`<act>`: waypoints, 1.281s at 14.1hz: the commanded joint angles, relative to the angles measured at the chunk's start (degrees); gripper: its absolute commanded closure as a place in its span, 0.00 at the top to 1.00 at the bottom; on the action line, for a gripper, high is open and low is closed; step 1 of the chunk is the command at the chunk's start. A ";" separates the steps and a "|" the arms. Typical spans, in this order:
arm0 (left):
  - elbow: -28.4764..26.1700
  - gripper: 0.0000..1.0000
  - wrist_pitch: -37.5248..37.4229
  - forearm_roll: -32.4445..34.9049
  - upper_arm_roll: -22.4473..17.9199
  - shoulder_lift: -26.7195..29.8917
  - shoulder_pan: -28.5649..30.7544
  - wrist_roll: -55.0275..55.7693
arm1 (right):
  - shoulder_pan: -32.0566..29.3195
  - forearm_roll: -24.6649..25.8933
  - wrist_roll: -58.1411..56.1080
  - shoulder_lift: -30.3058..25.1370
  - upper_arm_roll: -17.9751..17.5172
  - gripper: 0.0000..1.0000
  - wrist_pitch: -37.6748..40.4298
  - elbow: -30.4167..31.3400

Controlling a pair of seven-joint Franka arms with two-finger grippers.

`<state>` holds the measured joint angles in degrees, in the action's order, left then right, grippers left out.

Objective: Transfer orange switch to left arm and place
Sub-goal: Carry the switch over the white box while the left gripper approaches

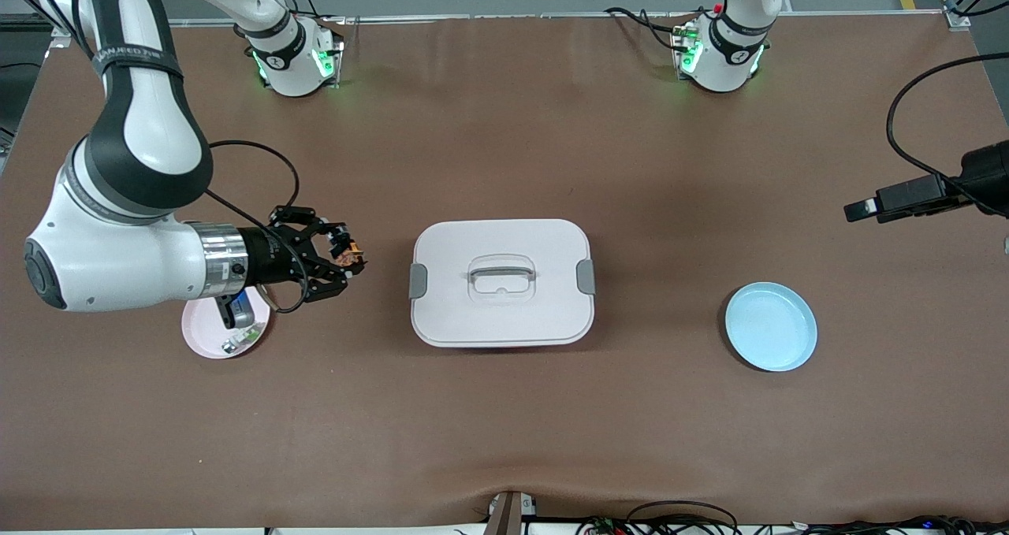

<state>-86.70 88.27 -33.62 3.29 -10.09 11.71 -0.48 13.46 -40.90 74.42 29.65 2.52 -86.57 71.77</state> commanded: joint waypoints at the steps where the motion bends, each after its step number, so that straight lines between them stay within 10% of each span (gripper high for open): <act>1: 1.19 1.00 0.75 -1.19 1.02 -0.46 -0.98 -1.27 | 2.43 -1.99 7.12 0.23 0.47 0.00 -1.14 -2.60; 18: 1.27 1.00 20.43 2.76 25.00 0.78 -3.00 24.91 | 14.48 -6.38 32.19 0.32 0.47 0.00 -18.09 -6.91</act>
<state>-85.19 105.99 -32.87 25.96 -9.64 9.30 22.07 26.63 -46.16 104.74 29.70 2.44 -102.89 65.68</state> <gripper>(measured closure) 0.000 0.273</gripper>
